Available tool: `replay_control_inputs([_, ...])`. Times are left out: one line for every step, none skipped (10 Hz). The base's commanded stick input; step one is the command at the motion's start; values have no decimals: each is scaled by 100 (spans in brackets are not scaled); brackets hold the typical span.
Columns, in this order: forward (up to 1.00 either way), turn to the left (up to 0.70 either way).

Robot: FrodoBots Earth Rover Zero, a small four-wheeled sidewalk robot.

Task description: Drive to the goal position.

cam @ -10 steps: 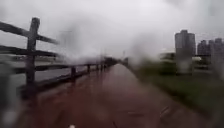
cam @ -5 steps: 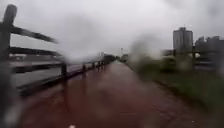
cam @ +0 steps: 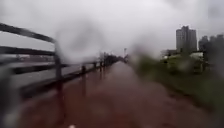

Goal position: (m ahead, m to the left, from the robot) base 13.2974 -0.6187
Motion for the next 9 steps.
replay_control_inputs([100, 0])
replay_control_inputs([100, -36])
replay_control_inputs([100, -40])
replay_control_inputs([100, -40])
replay_control_inputs([100, -40])
replay_control_inputs([100, -40])
replay_control_inputs([100, -37])
replay_control_inputs([100, -21])
replay_control_inputs([100, 0])
